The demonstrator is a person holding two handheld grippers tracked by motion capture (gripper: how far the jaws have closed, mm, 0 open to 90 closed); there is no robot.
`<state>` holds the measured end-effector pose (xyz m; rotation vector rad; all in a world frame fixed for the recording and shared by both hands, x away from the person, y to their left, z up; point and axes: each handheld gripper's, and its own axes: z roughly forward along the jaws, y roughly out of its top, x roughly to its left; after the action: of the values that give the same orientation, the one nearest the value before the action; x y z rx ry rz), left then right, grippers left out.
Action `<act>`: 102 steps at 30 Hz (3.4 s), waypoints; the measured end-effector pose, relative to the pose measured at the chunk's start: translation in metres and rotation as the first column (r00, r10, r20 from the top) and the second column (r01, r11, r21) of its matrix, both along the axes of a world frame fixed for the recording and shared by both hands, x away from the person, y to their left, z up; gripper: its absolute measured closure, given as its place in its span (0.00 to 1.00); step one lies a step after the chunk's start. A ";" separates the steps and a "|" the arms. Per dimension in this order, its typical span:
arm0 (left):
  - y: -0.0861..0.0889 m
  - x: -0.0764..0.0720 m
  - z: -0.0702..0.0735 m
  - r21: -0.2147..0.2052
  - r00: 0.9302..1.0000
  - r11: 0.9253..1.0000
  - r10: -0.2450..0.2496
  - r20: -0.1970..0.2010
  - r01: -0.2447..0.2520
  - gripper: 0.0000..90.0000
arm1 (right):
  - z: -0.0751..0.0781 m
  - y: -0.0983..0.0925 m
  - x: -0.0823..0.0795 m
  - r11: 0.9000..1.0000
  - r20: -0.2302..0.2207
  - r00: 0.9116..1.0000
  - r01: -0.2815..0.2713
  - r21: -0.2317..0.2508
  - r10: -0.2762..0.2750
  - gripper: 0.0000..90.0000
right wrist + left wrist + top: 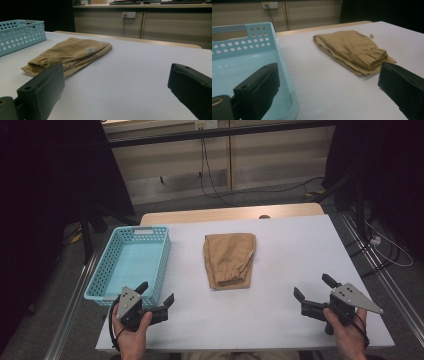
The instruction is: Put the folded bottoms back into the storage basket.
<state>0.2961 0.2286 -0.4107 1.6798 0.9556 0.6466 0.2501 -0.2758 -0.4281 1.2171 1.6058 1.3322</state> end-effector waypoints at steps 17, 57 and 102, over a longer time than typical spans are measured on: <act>-0.009 0.006 0.010 0.014 0.999 1.000 -0.011 -0.042 0.011 0.06 | -0.001 0.000 0.001 1.000 -0.015 1.000 -0.022 0.008 0.022 0.00; -0.078 0.071 0.031 0.050 0.977 0.985 -0.158 -0.142 0.166 0.08 | -0.002 0.004 0.003 0.999 -0.030 0.999 -0.041 -0.004 0.041 0.00; -0.127 0.154 0.024 0.051 0.930 0.978 -0.176 -0.323 0.203 0.08 | -0.002 0.006 0.004 0.999 -0.028 0.998 -0.050 -0.003 0.050 0.00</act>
<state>0.4504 0.1012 -0.3870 1.9624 0.9828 0.2931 0.2537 -0.2703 -0.4303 1.2059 1.6672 1.3483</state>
